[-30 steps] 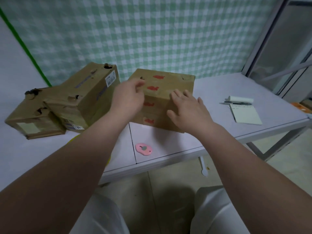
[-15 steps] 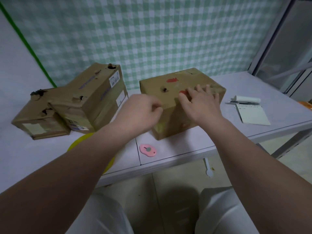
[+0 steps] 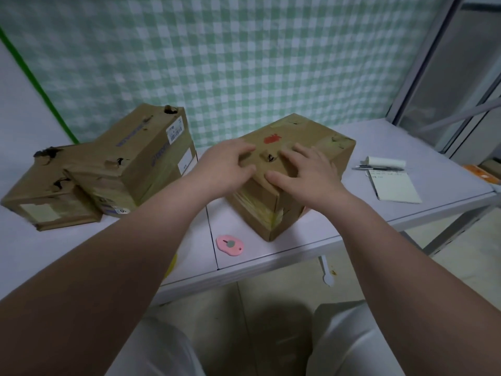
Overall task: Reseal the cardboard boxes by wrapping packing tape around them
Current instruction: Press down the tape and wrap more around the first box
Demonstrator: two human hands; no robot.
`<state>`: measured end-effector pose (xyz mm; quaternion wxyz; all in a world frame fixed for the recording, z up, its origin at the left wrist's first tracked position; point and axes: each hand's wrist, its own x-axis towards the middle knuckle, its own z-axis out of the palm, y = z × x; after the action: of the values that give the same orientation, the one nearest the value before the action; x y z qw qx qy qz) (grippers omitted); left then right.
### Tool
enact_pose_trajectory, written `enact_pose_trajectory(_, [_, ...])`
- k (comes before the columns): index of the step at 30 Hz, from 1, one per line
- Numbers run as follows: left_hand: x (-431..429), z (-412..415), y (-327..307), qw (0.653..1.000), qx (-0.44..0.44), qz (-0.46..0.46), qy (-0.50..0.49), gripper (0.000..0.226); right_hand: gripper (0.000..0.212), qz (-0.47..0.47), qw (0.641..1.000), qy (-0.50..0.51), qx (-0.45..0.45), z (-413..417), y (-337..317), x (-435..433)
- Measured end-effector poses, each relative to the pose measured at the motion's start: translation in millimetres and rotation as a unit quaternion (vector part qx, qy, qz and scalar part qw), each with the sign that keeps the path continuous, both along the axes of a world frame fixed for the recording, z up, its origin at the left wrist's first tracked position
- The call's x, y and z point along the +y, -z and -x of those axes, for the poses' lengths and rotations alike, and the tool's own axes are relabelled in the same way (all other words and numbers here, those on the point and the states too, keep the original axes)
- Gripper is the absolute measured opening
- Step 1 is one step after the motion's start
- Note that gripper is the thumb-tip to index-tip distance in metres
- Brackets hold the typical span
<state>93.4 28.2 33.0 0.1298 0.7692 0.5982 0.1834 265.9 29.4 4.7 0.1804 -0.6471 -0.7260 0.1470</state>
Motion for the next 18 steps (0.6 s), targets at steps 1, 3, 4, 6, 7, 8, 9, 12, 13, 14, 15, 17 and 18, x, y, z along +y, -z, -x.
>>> enact_pose_trajectory(1, [0.6,-1.9,0.1,1.000,0.004,-0.002,0.009,0.048,0.066,-0.002,1.000,-0.002,0.006,-0.7,-0.8,-2.1])
enact_pose_trajectory(3, [1.2,-6.2,-2.4,0.999,0.023,-0.012,0.026,0.046,0.062,-0.010,1.000,-0.002,0.020,-3.2,-1.6,-5.3])
enact_pose_trajectory(4, [1.7,-8.6,-4.7,0.998,0.046,-0.016,0.032,0.046,0.058,-0.015,1.000,-0.003,0.024,-4.8,-2.5,-6.8])
enact_pose_trajectory(6, [3.6,-12.7,-10.4,0.994,0.098,-0.012,0.040,0.047,0.049,-0.028,0.999,-0.008,0.037,-8.2,-5.4,-9.1])
enact_pose_trajectory(7, [5.1,-14.3,-13.2,0.992,0.116,-0.007,0.044,0.047,0.043,-0.033,0.998,-0.010,0.045,-9.6,-7.0,-9.9])
enact_pose_trajectory(8, [6.7,-15.6,-15.6,0.991,0.128,-0.001,0.049,0.047,0.038,-0.037,0.998,-0.010,0.052,-10.8,-8.3,-10.3])
enact_pose_trajectory(9, [8.4,-16.5,-17.3,0.989,0.137,0.004,0.056,0.046,0.034,-0.041,0.997,-0.008,0.059,-11.7,-9.1,-10.3])
enact_pose_trajectory(12, [13.2,-18.0,-18.5,0.988,0.133,0.010,0.071,0.034,0.015,-0.050,0.994,0.003,0.100,-12.9,-8.2,-6.3])
enact_pose_trajectory(13, [14.8,-17.8,-17.8,0.990,0.121,0.013,0.069,0.029,0.009,-0.049,0.992,0.010,0.120,-12.6,-7.7,-4.8])
enact_pose_trajectory(14, [16.2,-17.4,-16.6,0.992,0.106,0.019,0.068,0.025,0.010,-0.049,0.989,0.018,0.138,-12.2,-7.6,-3.5])
enact_pose_trajectory(15, [17.8,-16.3,-15.2,0.993,0.089,0.027,0.069,0.020,0.013,-0.048,0.987,0.027,0.152,-11.8,-7.3,-2.0])
enact_pose_trajectory(17, [21.0,-12.3,-12.6,0.995,0.043,0.051,0.074,0.013,0.017,-0.048,0.983,0.041,0.171,-10.1,-6.9,0.7])
enact_pose_trajectory(18, [22.2,-9.7,-11.9,0.995,0.014,0.064,0.076,0.010,0.018,-0.046,0.982,0.046,0.179,-8.9,-6.5,2.0])
